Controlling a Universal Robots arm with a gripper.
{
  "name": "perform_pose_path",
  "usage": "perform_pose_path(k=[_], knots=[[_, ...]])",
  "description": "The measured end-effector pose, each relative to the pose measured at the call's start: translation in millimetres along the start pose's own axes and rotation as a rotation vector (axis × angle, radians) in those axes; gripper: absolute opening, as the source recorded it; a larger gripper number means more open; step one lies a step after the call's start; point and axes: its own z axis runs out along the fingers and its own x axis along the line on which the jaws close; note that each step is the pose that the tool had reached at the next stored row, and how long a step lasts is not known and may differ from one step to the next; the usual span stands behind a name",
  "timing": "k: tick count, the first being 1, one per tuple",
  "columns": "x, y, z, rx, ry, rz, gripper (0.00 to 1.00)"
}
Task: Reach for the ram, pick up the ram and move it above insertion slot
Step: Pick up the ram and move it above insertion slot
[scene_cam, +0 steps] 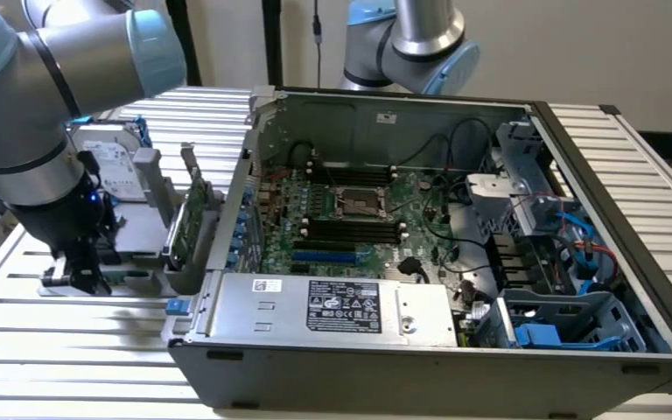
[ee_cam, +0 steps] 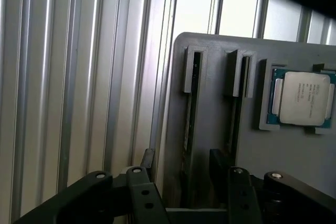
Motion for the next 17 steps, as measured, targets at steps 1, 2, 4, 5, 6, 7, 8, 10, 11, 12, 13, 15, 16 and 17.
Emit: perform_pose_path(k=[1,2,4,5,6,7,8,10,11,12,13,15,16,17], knots=[[0.0,-0.1,0.6,0.0000,0.0000,0.000,0.54],[0.0,-0.2,1.2,0.0000,0.0000,0.000,0.54],[0.1,-0.4,2.4,-0.0001,0.0000,0.000,0.54],[0.1,-0.5,3.2,0.0001,-0.0001,0.000,0.54],[0.1,-0.8,3.9,0.0000,0.0000,0.000,0.54],[0.2,-1.0,4.7,0.0000,0.0000,0.000,0.54],[0.2,-1.1,5.3,0.0000,0.0000,0.000,0.54],[0.2,-1.0,5.6,-0.0003,0.0002,0.000,0.54],[0.2,-1.1,5.6,-0.0003,0.0002,0.000,0.54],[0.2,-1.1,5.6,-0.0002,0.0002,0.000,0.52],[0.2,-1.1,5.7,-0.0001,0.0001,0.000,0.52],[0.2,-1.1,5.7,0.0002,-0.0002,0.000,0.45],[0.2,-1.1,5.4,0.0002,-0.0002,0.000,0.45],[0.2,-0.9,4.9,0.0001,-0.0001,0.000,0.45]])
